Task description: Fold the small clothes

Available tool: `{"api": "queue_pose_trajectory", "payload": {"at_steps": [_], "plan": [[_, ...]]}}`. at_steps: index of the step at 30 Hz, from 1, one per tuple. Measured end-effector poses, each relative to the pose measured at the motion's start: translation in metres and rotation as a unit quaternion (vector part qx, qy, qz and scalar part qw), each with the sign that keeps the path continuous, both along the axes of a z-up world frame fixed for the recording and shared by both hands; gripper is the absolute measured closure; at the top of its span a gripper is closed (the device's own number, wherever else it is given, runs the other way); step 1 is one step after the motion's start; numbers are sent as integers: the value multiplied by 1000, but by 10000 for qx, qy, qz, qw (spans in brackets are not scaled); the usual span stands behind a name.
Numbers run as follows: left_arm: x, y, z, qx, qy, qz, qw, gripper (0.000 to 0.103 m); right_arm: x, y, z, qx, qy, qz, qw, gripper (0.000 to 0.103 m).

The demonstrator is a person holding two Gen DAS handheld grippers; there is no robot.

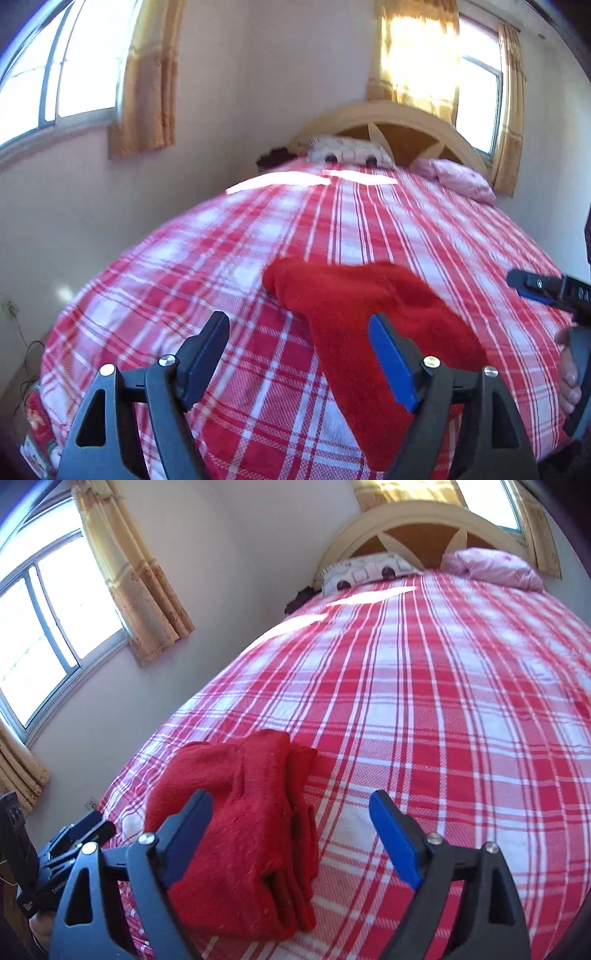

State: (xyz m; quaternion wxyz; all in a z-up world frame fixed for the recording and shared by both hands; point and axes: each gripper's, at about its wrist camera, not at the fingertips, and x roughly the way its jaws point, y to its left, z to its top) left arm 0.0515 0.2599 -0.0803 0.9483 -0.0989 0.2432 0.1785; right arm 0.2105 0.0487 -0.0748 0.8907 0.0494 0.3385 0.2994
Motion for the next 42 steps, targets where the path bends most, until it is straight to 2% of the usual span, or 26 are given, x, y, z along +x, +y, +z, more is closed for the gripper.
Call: {"api": "queue_pose_trajectory", "payload": {"at_steps": [4, 8, 15, 25, 42], "plan": [[-11, -3, 24, 53, -331, -1, 9994, 22, -32, -2, 18, -26, -389, -23, 9992, 8], [-17, -6, 38, 66, -498, 14, 9987, 14, -58, -3, 35, -94, -808, -16, 9967, 5], [-27, -17, 50, 328, -652, -21, 9973, 13, -90, -5, 58, -184, -1337, 8, 9909, 0], [-28, -22, 53, 304, -691, -66, 9971, 13, -102, -5, 60, -264, -1540, -28, 9877, 0], [-27, -28, 50, 409, -609, -142, 9972, 13, -111, -6, 53, -187, -1526, -16, 9881, 0]]}}
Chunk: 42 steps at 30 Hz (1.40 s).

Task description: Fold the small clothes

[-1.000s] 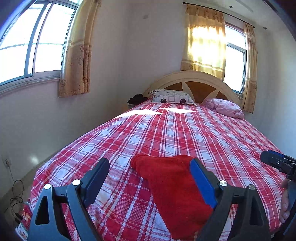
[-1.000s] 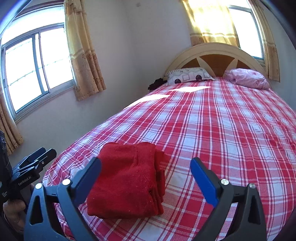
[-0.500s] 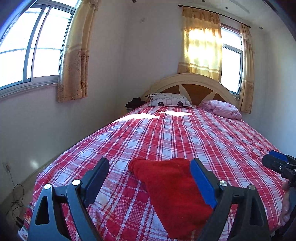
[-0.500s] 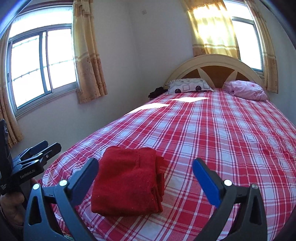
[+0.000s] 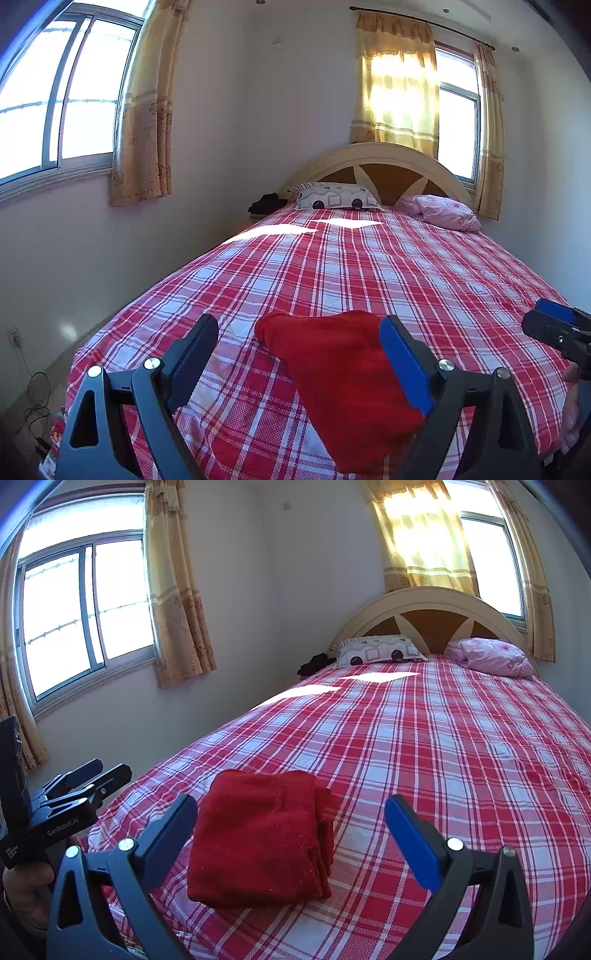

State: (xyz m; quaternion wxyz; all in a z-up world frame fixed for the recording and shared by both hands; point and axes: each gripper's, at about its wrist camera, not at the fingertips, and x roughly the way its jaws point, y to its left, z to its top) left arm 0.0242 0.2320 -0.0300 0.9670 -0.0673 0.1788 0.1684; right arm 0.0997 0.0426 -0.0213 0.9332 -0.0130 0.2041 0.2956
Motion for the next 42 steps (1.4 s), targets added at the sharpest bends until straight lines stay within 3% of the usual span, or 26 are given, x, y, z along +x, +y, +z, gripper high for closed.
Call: {"api": "queue_pose_trajectory", "payload": {"at_steps": [10, 16, 20, 42], "plan": [[3, -7, 0, 159, 148, -88, 9997, 13, -2, 1, -5, 0, 38, 10, 10000, 0], [0, -3, 3, -142, 31, -262, 9996, 13, -6, -2, -3, 66, -48, -47, 10000, 0], [-2, -9, 7, 97, -6, -222, 9997, 4, -13, -6, 3, 109, -282, -121, 9995, 0], [-5, -19, 4, 300, -74, -333, 9990, 3, -15, 3, -9, -57, -182, 26, 9998, 0]]}}
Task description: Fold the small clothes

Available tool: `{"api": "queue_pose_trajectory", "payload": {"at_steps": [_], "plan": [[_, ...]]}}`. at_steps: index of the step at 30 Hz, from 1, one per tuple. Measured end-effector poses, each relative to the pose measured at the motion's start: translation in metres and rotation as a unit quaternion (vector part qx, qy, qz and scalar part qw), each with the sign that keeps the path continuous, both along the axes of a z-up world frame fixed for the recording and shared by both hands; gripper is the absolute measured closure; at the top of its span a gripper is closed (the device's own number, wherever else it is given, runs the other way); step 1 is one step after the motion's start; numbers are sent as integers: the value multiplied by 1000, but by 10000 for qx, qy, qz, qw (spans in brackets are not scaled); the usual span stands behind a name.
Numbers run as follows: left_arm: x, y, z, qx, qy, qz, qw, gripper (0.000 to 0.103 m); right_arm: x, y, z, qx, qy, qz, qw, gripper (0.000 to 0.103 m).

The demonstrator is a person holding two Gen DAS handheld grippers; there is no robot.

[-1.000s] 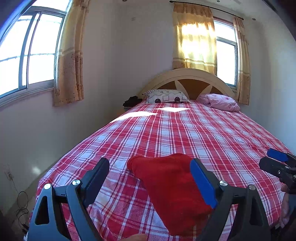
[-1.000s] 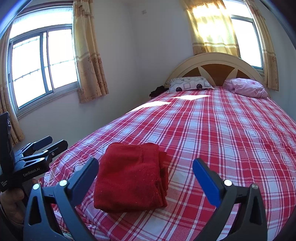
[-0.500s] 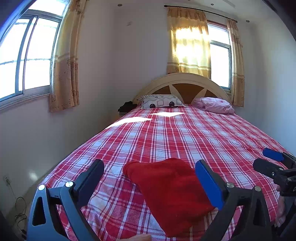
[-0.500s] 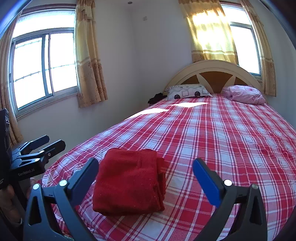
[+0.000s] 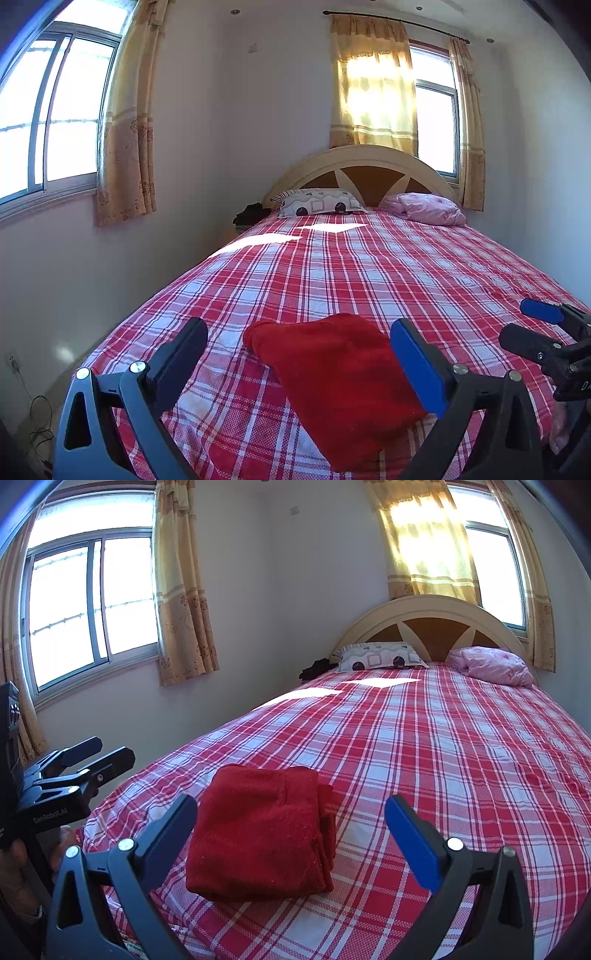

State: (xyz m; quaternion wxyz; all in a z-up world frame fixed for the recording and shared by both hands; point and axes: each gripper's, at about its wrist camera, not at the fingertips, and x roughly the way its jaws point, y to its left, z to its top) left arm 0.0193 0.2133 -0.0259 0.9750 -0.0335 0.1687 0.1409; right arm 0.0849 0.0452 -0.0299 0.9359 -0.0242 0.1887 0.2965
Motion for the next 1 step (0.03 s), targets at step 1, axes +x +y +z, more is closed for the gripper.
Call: {"api": "queue_pose_trajectory", "payload": {"at_steps": [1], "plan": [[0, -1, 0, 13, 0, 5, 10000, 3, 0, 0, 0, -6, 3, 2, 10000, 0]]}}
